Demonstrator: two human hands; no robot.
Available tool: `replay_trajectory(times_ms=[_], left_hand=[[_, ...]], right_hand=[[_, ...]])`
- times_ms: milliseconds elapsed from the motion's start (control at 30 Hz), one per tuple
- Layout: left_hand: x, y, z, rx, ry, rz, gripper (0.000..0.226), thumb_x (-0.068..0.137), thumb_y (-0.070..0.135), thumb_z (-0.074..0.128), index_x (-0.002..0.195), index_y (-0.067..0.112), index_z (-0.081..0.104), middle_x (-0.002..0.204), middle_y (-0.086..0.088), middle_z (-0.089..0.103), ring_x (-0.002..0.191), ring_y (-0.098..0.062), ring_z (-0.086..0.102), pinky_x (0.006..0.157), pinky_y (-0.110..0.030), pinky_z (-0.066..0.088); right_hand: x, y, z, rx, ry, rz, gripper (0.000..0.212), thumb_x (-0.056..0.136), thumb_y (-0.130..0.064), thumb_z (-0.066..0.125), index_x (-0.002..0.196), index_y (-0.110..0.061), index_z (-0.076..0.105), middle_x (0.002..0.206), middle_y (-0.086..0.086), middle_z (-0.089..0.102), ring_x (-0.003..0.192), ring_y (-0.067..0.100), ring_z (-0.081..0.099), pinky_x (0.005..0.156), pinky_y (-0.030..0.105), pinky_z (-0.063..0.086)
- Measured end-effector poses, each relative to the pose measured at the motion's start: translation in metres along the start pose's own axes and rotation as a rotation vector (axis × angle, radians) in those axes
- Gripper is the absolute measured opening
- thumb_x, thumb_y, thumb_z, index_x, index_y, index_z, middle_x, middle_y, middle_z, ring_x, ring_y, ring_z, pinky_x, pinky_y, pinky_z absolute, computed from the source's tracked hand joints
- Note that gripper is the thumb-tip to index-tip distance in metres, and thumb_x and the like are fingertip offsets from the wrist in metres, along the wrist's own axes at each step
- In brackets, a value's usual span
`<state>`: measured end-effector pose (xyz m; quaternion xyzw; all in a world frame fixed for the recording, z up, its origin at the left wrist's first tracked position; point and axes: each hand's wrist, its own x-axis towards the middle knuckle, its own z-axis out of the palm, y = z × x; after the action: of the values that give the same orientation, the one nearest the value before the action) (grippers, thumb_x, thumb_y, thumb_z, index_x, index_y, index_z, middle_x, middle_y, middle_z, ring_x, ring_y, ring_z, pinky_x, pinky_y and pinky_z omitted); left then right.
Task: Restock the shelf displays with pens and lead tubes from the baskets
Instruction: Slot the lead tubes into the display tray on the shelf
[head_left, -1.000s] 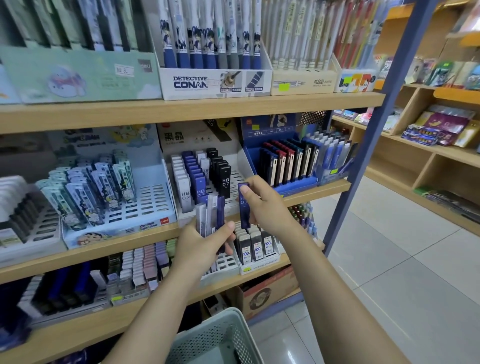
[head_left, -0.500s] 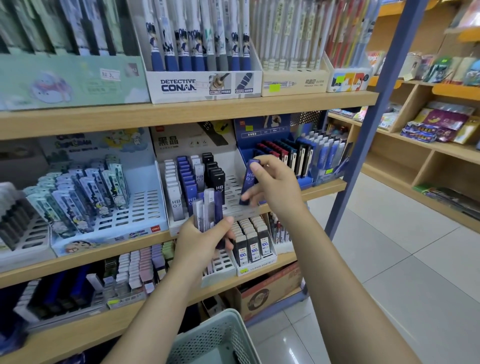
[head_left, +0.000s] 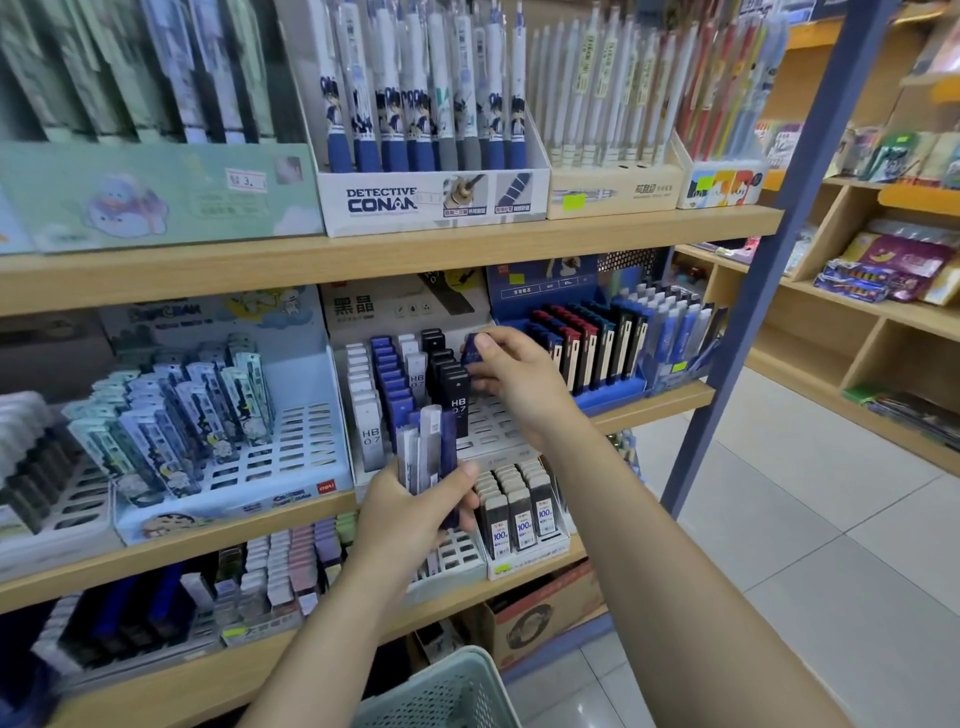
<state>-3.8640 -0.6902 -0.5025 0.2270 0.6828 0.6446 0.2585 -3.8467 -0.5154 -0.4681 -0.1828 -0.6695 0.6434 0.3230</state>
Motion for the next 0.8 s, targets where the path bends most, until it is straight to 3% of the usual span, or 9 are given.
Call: replay_trajectory(times_ms=[133,233,367,567,633,733,800], left_hand=[[0.001,-0.001,0.0,-0.008,-0.006,-0.013,0.012,0.091,0.026,0.072,0.089,0.015,0.067,0.075,-0.004,0.075,0.061,-0.015,0.067,0.061,-0.03,0.045],[0.0,0.0,0.0,-0.04,-0.012,-0.011,0.011,0.091,0.022,0.072,0.091,0.013,0.066,0.075,-0.007,0.074,0.059,-0.016,0.066,0.055,-0.028,0.041],[-0.001,0.0,0.0,-0.061,-0.014,-0.009,0.011,0.091,0.02,0.072,0.092,0.011,0.067,0.071,-0.006,0.072,0.058,-0.017,0.064,0.045,-0.021,0.038],[-0.002,0.0,-0.001,-0.07,-0.021,-0.024,0.011,0.091,0.019,0.072,0.093,0.009,0.067,0.071,-0.006,0.072,0.059,-0.019,0.064,0.042,-0.018,0.038],[-0.002,-0.001,-0.002,-0.064,-0.03,-0.025,0.012,0.091,0.019,0.072,0.093,0.008,0.067,0.072,-0.006,0.072,0.06,-0.019,0.064,0.043,-0.016,0.039],[-0.001,-0.002,-0.004,-0.058,-0.038,-0.025,0.016,0.092,0.019,0.071,0.095,0.004,0.067,0.072,-0.006,0.072,0.062,-0.021,0.064,0.044,-0.016,0.04],[-0.001,-0.001,-0.003,-0.084,-0.033,-0.032,0.016,0.092,0.015,0.071,0.096,0.001,0.067,0.071,-0.008,0.07,0.061,-0.024,0.062,0.043,-0.016,0.04]], right_hand=[[0.005,-0.004,0.005,-0.064,-0.048,0.049,0.023,0.106,-0.017,0.046,0.108,-0.007,0.066,0.099,0.005,0.069,0.086,0.012,0.066,0.076,0.022,0.055],[0.006,-0.004,0.006,-0.099,-0.031,0.066,0.025,0.103,-0.016,0.052,0.111,0.001,0.068,0.099,0.012,0.067,0.088,0.019,0.061,0.07,0.016,0.054],[0.009,-0.002,0.003,-0.082,-0.071,0.075,0.023,0.092,-0.035,0.071,0.101,-0.013,0.074,0.092,0.005,0.073,0.089,0.022,0.067,0.091,0.042,0.055],[0.016,-0.005,0.008,-0.084,-0.037,0.069,0.02,0.094,-0.036,0.068,0.096,-0.017,0.072,0.091,0.002,0.074,0.086,0.017,0.067,0.098,0.048,0.052],[0.019,-0.007,0.009,-0.098,-0.012,0.073,0.02,0.095,-0.037,0.066,0.096,-0.018,0.071,0.089,0.0,0.074,0.081,0.013,0.068,0.095,0.044,0.055],[0.022,-0.013,0.009,-0.132,0.009,0.065,0.021,0.098,-0.035,0.062,0.103,-0.015,0.069,0.085,-0.003,0.071,0.068,0.002,0.067,0.077,0.025,0.054],[0.025,-0.014,0.01,-0.156,0.018,0.055,0.022,0.099,-0.035,0.06,0.104,-0.016,0.067,0.086,-0.003,0.071,0.068,0.001,0.068,0.07,0.02,0.052]])
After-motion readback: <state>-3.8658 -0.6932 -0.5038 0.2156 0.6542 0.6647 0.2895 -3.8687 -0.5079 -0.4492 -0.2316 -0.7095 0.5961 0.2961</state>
